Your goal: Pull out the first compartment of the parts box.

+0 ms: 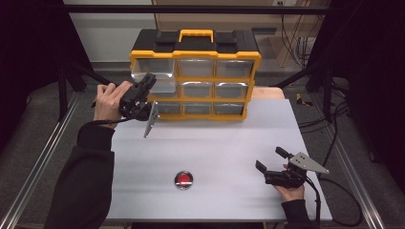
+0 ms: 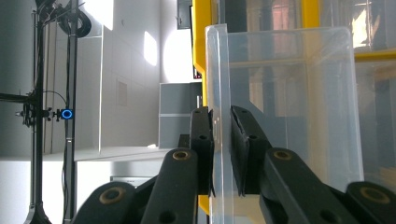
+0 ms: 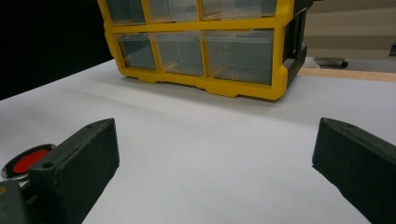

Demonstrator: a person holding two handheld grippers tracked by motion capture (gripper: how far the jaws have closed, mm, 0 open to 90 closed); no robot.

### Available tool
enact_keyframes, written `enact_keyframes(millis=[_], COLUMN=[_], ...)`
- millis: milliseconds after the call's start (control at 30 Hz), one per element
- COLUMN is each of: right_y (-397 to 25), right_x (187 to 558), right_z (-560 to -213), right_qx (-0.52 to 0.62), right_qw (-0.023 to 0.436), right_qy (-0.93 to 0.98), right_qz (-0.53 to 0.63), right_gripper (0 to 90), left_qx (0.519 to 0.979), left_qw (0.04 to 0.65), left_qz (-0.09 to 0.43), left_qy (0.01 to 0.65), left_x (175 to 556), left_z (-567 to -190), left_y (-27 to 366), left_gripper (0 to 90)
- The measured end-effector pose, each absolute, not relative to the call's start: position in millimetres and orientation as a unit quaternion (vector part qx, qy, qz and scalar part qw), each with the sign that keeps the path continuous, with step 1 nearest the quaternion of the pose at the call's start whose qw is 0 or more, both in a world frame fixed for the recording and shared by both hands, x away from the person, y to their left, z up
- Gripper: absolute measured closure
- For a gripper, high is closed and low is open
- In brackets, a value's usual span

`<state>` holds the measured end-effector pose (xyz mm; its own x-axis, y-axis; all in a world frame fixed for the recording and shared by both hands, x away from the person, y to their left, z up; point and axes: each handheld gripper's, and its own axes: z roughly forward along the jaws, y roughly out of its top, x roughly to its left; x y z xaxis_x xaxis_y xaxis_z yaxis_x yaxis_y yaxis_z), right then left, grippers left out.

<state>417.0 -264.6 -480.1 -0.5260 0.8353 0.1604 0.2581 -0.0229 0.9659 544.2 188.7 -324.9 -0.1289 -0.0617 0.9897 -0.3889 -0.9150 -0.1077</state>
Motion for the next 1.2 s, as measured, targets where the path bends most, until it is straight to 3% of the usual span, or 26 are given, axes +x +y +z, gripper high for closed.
enact_keyframes(millis=[1200], right_y=[-264.3], right_x=[416.8], right_z=[-479.8], right_qx=[0.42], right_qw=[0.248], right_qy=[0.652], right_qz=[0.581], right_gripper=[1.0], left_qx=[0.645], left_qw=[0.121], left_qz=[0.733], left_qy=[-0.177], left_x=[525.2], left_z=[-328.7], left_y=[197.0], left_gripper=[79.1])
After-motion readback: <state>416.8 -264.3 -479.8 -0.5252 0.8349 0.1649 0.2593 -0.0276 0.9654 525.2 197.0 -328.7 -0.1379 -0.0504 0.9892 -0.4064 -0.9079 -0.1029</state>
